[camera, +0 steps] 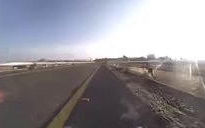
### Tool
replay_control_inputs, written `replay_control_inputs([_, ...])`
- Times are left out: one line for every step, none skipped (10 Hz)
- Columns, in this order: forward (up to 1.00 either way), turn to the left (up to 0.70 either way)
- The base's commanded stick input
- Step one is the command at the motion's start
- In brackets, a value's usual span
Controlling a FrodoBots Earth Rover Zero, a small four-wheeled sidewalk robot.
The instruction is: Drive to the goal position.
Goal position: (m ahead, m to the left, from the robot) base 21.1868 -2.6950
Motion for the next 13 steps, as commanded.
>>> replay_control_inputs([0.5, 0.0])
replay_control_inputs([0.5, 0.0])
replay_control_inputs([0.5, 0.0])
replay_control_inputs([0.5, 0.0])
replay_control_inputs([0.5, 0.0])
replay_control_inputs([0.5, 0.0])
replay_control_inputs([0.5, 0.0])
replay_control_inputs([0.5, 0.0])
replay_control_inputs([0.5, 0.0])
replay_control_inputs([0.5, 0.0])
replay_control_inputs([0.5, 0.0])
replay_control_inputs([0.5, 0.0])
replay_control_inputs([0.5, 0.0])
